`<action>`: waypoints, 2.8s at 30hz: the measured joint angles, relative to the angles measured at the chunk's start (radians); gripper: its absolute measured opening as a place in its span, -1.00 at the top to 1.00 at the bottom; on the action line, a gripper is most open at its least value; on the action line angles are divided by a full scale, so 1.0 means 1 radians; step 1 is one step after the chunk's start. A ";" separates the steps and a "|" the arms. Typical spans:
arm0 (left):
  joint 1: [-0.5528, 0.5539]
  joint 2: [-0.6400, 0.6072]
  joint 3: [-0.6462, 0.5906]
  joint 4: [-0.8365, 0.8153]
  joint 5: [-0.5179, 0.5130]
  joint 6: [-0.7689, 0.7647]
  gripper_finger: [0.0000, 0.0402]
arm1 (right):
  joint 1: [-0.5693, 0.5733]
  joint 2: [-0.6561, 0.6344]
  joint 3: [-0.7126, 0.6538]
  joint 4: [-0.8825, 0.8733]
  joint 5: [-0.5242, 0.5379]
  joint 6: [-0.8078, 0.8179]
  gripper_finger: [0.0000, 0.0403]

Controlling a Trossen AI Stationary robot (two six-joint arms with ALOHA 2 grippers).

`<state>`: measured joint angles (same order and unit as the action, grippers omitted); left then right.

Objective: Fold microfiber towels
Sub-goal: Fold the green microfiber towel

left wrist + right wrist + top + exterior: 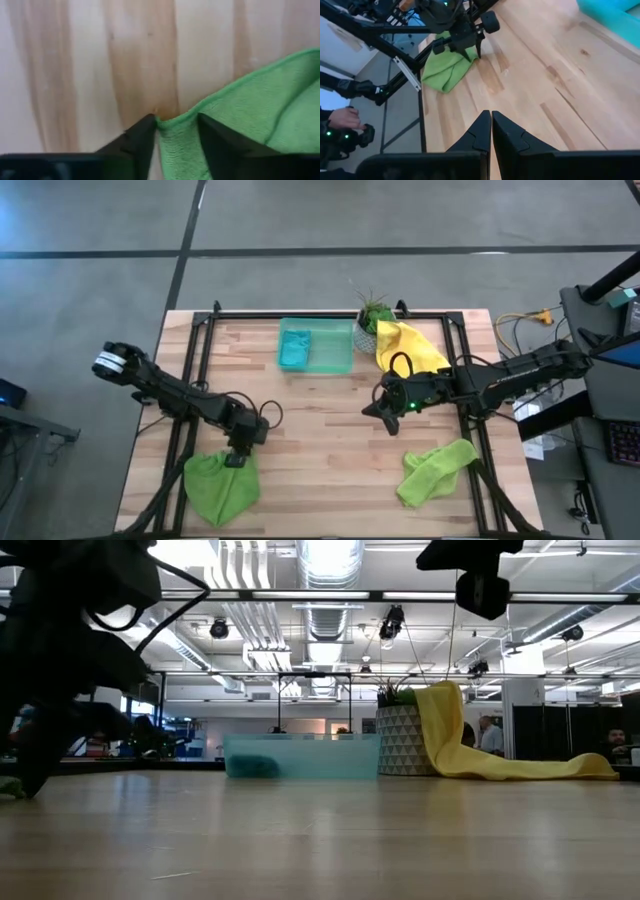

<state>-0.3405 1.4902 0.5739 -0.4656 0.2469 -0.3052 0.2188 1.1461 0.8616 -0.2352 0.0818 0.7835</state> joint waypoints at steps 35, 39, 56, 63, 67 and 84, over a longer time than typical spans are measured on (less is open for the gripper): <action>0.377 -0.161 0.813 0.060 -0.587 0.055 1.00 | -0.109 0.063 0.287 0.251 0.280 -0.620 0.10; 0.387 -0.113 0.875 0.060 -0.589 0.054 1.00 | -0.126 0.151 0.480 0.051 0.290 -0.714 -0.03; 0.407 -0.096 1.033 0.064 -0.482 0.049 1.00 | -0.097 0.443 0.878 -0.312 0.554 -0.818 0.09; 0.407 -0.112 1.034 0.069 -0.433 0.006 1.00 | -0.099 0.442 0.854 -0.311 0.609 -0.755 0.19; 0.408 -0.131 1.038 0.065 -0.409 -0.004 1.00 | -0.097 0.443 0.842 -0.312 0.676 -0.723 0.25; 0.420 -0.161 1.075 0.066 -0.405 -0.003 1.00 | -0.059 0.441 0.743 -0.338 0.595 -0.569 0.37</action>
<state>0.0798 1.3288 1.6485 -0.3995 -0.1581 -0.3084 0.1602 1.5875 1.6047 -0.5735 0.6773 0.2147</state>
